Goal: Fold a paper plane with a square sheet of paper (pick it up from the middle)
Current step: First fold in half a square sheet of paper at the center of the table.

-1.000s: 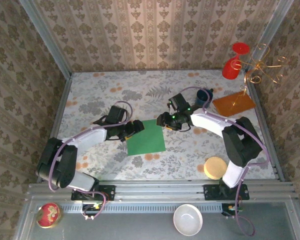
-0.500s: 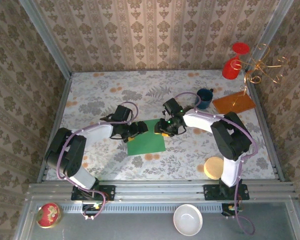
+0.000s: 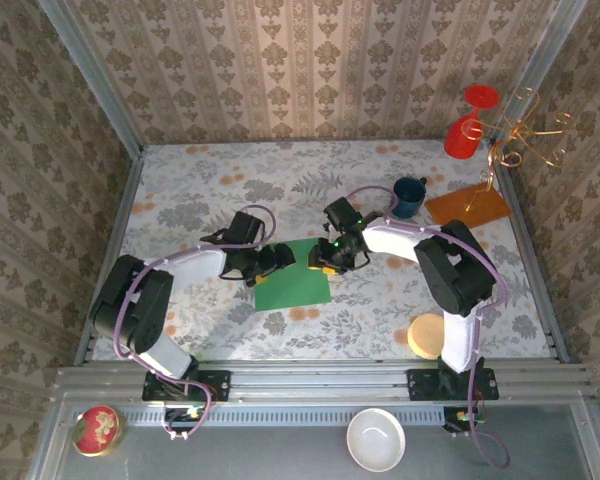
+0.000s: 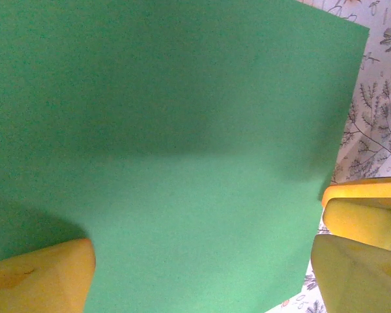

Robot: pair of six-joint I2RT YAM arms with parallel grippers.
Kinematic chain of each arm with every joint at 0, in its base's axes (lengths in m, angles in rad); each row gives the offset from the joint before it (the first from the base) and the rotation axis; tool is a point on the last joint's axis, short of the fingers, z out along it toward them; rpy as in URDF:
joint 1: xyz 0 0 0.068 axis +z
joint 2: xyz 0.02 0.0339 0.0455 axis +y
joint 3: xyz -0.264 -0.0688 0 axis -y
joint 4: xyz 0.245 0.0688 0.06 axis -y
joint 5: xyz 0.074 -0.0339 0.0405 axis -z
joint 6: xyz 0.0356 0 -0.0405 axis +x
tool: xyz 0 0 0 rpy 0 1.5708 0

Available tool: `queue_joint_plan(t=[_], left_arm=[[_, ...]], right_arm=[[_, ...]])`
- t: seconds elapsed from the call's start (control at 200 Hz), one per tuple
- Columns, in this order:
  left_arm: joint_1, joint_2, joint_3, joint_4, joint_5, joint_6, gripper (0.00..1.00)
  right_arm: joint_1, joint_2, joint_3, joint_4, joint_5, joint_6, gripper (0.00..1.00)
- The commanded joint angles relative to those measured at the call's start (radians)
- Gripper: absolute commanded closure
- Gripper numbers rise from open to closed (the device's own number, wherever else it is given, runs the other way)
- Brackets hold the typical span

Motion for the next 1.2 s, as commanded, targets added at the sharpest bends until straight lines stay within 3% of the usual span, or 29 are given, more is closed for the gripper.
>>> queue_joint_plan(t=[0.0,0.46,0.735,1.0,1.195], left_arm=[[-0.003,0.019,-0.024,0.002,-0.011,-0.02,0.13],[0.009,-0.017,-0.127,0.181,0.027,-0.072,0.11],[0.007,-0.029,-0.116,0.135,0.014,-0.04,0.11],[0.004,-0.01,-0.095,0.069,-0.011,-0.026,0.22],[0.011,-0.01,-0.092,0.054,-0.022,-0.004,0.39]], right_arm=[[0.008,0.027,0.009,-0.021,-0.012,-0.019,0.57],[0.034,0.081,0.024,0.011,-0.056,0.009,0.63],[0.057,0.104,0.041,0.067,-0.115,0.037,0.64],[0.063,0.11,0.038,0.12,-0.17,0.06,0.65],[0.047,0.076,0.004,0.163,-0.173,0.076,0.66]])
